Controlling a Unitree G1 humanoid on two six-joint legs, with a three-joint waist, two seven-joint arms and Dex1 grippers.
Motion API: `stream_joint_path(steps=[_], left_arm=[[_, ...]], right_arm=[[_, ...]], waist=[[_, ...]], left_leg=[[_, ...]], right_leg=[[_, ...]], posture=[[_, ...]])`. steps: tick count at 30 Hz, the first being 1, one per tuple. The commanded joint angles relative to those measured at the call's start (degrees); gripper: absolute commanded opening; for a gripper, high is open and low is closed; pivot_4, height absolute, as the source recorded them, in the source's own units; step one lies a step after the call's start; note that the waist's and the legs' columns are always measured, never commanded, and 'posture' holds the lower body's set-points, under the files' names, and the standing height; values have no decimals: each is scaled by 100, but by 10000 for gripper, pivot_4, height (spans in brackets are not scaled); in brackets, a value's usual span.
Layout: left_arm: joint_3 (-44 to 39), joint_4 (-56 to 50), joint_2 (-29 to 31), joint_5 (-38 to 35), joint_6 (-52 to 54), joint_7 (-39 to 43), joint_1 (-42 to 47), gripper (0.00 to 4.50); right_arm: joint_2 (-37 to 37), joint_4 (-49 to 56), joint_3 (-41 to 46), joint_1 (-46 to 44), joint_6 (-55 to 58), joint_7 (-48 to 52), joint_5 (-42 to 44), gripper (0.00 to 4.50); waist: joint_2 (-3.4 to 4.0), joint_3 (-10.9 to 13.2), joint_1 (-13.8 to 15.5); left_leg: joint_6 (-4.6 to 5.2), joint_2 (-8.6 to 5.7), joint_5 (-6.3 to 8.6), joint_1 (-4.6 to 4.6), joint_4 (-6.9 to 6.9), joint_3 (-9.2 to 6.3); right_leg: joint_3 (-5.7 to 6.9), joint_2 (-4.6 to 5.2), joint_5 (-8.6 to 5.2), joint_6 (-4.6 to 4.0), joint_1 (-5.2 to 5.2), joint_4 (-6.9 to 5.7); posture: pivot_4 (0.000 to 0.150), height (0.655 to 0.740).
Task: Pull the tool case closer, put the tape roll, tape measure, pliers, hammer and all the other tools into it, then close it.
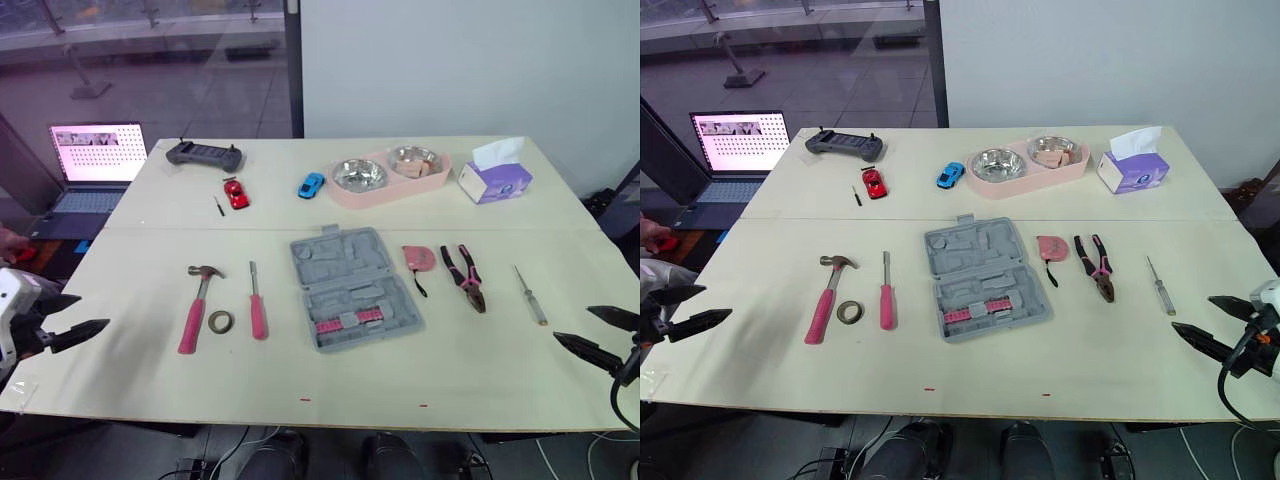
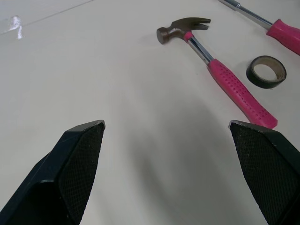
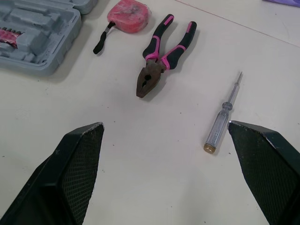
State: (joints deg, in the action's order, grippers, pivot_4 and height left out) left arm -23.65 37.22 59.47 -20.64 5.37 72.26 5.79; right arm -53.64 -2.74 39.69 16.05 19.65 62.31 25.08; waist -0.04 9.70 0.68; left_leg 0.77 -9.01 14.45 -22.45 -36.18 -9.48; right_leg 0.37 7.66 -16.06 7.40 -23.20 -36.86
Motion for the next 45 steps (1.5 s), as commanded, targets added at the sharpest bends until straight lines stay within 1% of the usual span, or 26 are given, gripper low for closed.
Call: stream_joint_path(steps=[1,15,19,21,24,27,28,30,32,33,35,37,38,39,40,41,45], left_arm=[[-94,-99,112,-19,-24,19,-5,44641],[-62,-15,98,-15,8,58,142,44641],[61,-199,-7,8,71,30,153,44641],[179,-573,-147,4,146,-44,95,44641],[408,-1500,-527,-124,476,-239,-5,44641],[998,-2649,-1237,-9,891,-864,79,44641],[1239,-3010,-1527,-24,1132,-1098,199,44892],[1591,-3404,-1954,-37,1540,-1442,459,45000],[1942,-3528,-2360,153,1679,-1790,734,45000],[2125,-3520,-2543,259,1699,-1929,867,39540],[2429,-3446,-2833,393,1735,-2103,1106,31722],[2619,-3273,-3076,504,1792,-2287,1332,20559],[2753,-3143,-3186,627,1784,-2381,1430,15337],[2880,-3019,-3258,762,1715,-2442,1495,9771],[2991,-2897,-3322,873,1636,-2475,1551,4182],[3074,-2785,-3386,949,1581,-2505,1601,483],[3346,-2331,-3578,1298,1523,-2744,1872,483]], right_arm=[[-109,-23,91,-58,-40,25,30,45000],[-21,89,155,-51,42,-21,81,45000],[33,472,76,36,163,-123,74,45000],[97,882,-31,-43,308,-290,154,45000],[188,1426,-373,-308,629,-670,206,45000],[262,2144,-1225,-780,988,-1148,83,45000],[288,2296,-1618,-1059,1158,-1364,-32,42270],[325,2302,-2169,-1524,1376,-1631,-248,36669],[370,2091,-2783,-2075,1410,-1798,-579,27467],[391,1938,-3122,-2376,1433,-1843,-752,21912],[464,1526,-3689,-2968,1448,-1933,-1101,11387],[534,1119,-4194,-3480,1368,-1888,-1424,985],[589,837,-4502,-3782,1287,-1838,-1656,0],[653,561,-4764,-4054,1200,-1769,-1842,0],[727,264,-4986,-4310,1104,-1700,-2000,0],[820,-39,-5153,-4541,1008,-1663,-2136,0],[1238,-1298,-5700,-5383,562,-1550,-2643,0]], waist=[[0,0,2],[-1,-1,2],[-1,-1,1],[1,-2,2],[0,-2,0],[-7,-6,5],[-9,-7,5],[-11,-7,6],[-24,-2,21],[-31,-4,11],[-33,-5,-8],[-34,-5,-16],[-34,-5,-16],[-34,-5,-21],[-34,-5,-17],[-34,-6,-24],[-38,-4,-21]], left_leg=[[0,0,0,0,0,0],[0,0,0,1,-1,0],[0,0,0,1,-2,0],[0,0,0,1,-2,1],[-2,0,-2,1,-7,6],[-4,1,-4,1,-12,6],[-5,1,-4,1,-14,6],[-6,1,-6,1,-22,6],[-7,0,-7,-6,-38,5],[-8,0,-8,-10,-42,5],[-8,0,-8,-7,-43,6],[-7,0,-9,-6,-43,9],[-7,0,-9,-6,-42,9],[-9,0,-10,-5,-42,8],[-33,0,-24,-5,-42,9],[-40,0,-29,-8,-40,7],[-43,-1,-30,-8,-39,8]], right_leg=[[0,0,0,0,0,0],[-1,0,0,0,0,-4],[-1,0,0,0,0,-6],[-3,0,0,0,1,-8],[-8,1,1,-1,4,-12],[-9,0,3,-3,7,-15],[-9,0,4,-3,9,-15],[-8,-1,6,-4,9,-18],[-6,-3,12,-2,9,-22],[-6,-4,14,-1,8,-24],[-5,-6,17,-1,10,-23],[-6,-7,17,-1,10,-23],[-6,-7,17,-1,9,-23],[-6,-7,18,-1,8,-26],[-6,-9,18,-1,6,-27],[-5,-9,18,-1,3,-28],[-5,-10,18,-1,2,-28]], posture=[[1500,7400],[1500,7400],[1500,7400],[1500,7400],[1500,7400],[1500,7400],[1500,7400],[1500,7400],[1500,7400],[1500,7400],[1500,7400],[1500,7400],[1500,7400],[1500,7400],[1500,7400],[1500,7400],[1500,7400]])
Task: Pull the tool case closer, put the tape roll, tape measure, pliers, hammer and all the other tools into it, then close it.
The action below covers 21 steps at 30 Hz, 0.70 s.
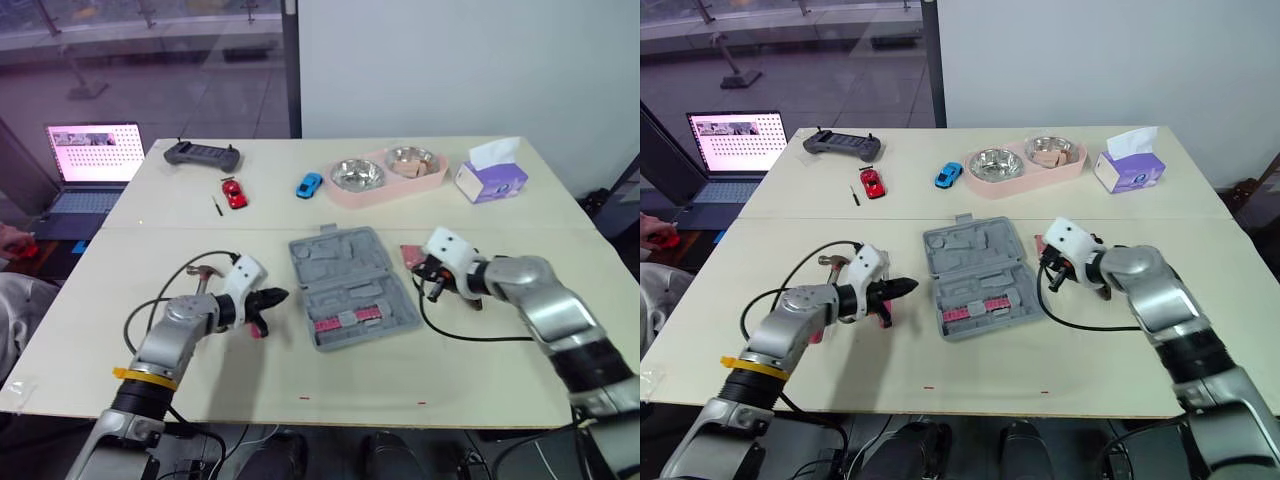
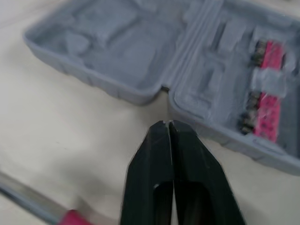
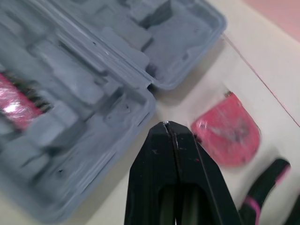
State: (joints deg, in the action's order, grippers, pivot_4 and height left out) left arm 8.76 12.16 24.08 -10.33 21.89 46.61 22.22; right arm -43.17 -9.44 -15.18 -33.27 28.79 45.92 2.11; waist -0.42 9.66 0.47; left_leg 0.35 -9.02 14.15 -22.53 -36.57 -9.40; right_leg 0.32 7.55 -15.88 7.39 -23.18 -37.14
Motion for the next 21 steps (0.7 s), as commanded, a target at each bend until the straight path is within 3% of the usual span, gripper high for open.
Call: stream_joint_path(steps=[1,13,17,21], left_arm=[[165,315,-107,348,-147,-255,319,483],[751,1010,-482,1087,-392,-393,741,483],[765,996,-550,1130,-386,-361,728,483],[885,1169,-655,1230,-491,-252,793,483]], right_arm=[[308,-971,-344,-655,-498,116,-488,0],[1141,-3811,-980,-1893,-2012,319,-1526,0],[1299,-4210,-965,-2067,-2286,419,-1663,0],[1284,-3780,-1061,-1940,-2331,956,-1737,0]], waist=[[0,0,1],[0,-2,-31],[1,-3,-65],[3,-4,-114]], left_leg=[[0,-1,0,0,-1,0],[-4,-6,-3,0,-9,-3],[-6,-5,-4,1,-27,-6],[-6,-5,-4,1,-42,-11]], right_leg=[[0,0,0,0,0,0],[-1,-3,5,6,4,-5],[-2,-19,11,5,9,-13],[-2,-23,17,9,19,-14]], posture=[[1500,7400],[1500,7400],[1500,7400],[1500,7400]])
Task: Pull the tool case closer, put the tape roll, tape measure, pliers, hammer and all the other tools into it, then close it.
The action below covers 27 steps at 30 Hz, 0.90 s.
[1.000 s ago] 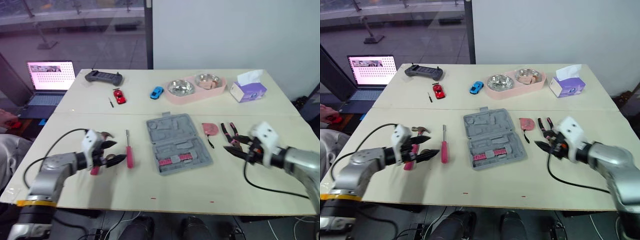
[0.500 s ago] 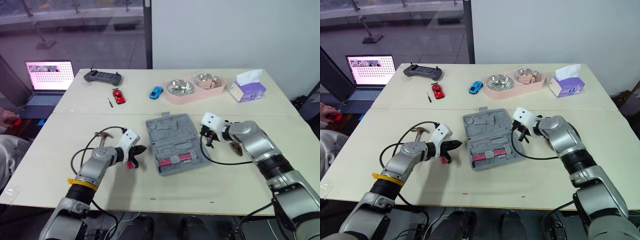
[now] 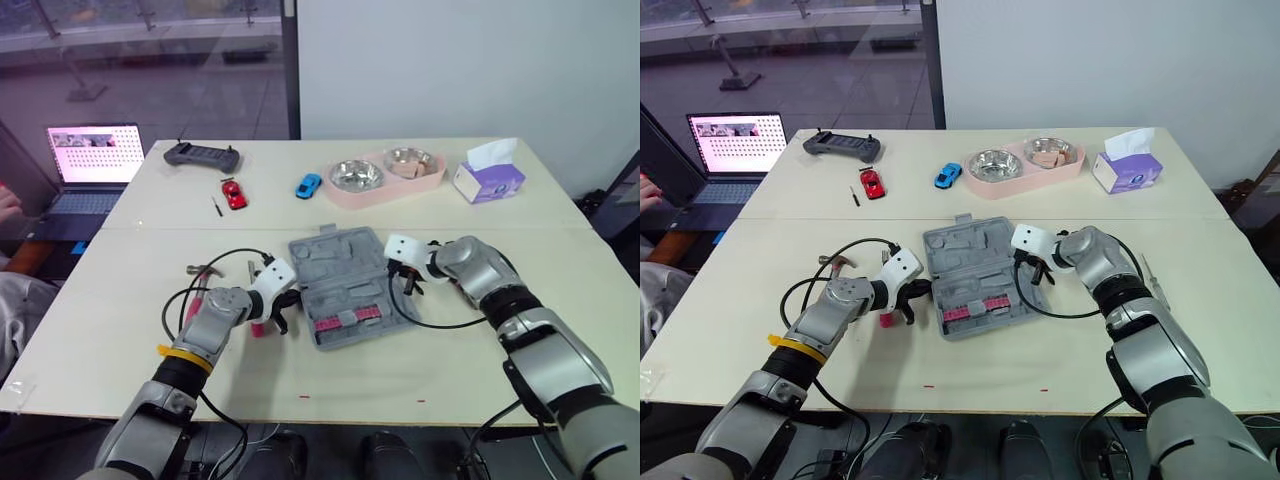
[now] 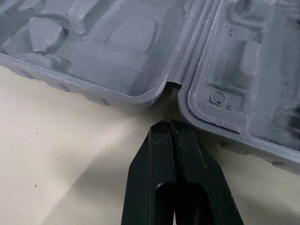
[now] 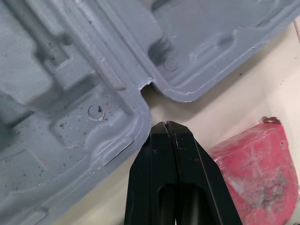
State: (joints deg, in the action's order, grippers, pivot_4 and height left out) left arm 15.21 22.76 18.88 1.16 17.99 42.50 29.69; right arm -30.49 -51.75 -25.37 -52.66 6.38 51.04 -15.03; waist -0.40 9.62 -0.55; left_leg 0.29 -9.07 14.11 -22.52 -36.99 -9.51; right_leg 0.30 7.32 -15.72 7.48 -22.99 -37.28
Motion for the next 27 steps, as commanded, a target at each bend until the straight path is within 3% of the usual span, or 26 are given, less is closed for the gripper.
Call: stream_joint_path(steps=[1,13,27], left_arm=[[281,132,-153,97,-126,229,59,483],[461,-456,125,153,-61,941,-366,483],[517,-2139,737,9,551,1349,-1457,483]], right_arm=[[-40,690,-56,103,-31,616,-26,0],[-454,2871,100,1182,999,1142,-106,0],[-930,5847,363,2836,2832,1285,27,0]], waist=[[1,-1,-8],[6,-12,-17],[8,-19,-1]], left_leg=[[0,0,0,1,-2,0],[1,1,2,1,0,-2],[34,5,23,1,3,-2]], right_leg=[[0,0,1,1,1,0],[-1,-1,2,2,-1,1],[-2,5,1,1,-2,5]], posture=[[1500,7400],[1500,7400],[1500,7400]])
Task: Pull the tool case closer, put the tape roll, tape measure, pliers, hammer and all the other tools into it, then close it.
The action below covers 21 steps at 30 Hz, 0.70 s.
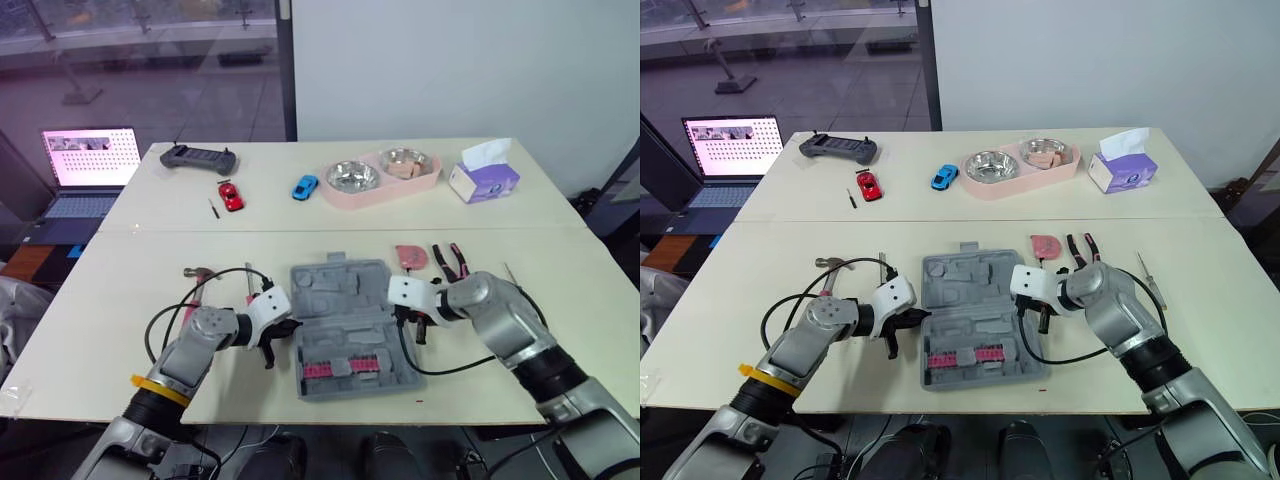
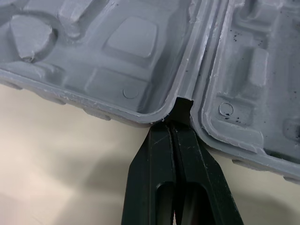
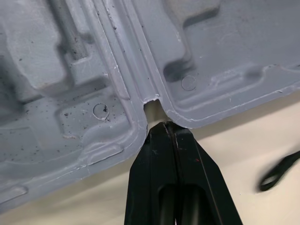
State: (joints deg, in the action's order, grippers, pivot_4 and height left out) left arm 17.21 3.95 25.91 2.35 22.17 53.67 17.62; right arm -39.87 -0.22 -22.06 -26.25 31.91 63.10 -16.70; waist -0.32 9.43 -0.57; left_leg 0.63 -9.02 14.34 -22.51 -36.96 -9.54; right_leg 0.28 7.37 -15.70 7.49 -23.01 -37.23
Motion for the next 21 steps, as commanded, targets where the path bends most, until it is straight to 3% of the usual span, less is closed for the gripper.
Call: stream_joint_path(steps=[1,12,21], left_arm=[[307,-330,68,-120,152,244,-310,483],[307,-1139,550,-365,367,497,-958,483],[321,-1328,721,-525,492,474,-1048,483]], right_arm=[[-36,878,68,315,395,71,211,0],[-620,2533,213,1583,1311,-10,426,0],[-793,2927,341,1950,1672,-308,644,0]], waist=[[1,-1,4],[1,-1,92],[1,-1,134]], left_leg=[[0,0,0,1,0,0],[10,4,8,-1,2,2],[9,5,9,1,0,4]], right_leg=[[0,0,0,0,0,-1],[0,4,-1,0,-10,9],[0,5,-1,0,-11,11]], posture=[[1500,7400],[1500,7400],[1500,7400]])
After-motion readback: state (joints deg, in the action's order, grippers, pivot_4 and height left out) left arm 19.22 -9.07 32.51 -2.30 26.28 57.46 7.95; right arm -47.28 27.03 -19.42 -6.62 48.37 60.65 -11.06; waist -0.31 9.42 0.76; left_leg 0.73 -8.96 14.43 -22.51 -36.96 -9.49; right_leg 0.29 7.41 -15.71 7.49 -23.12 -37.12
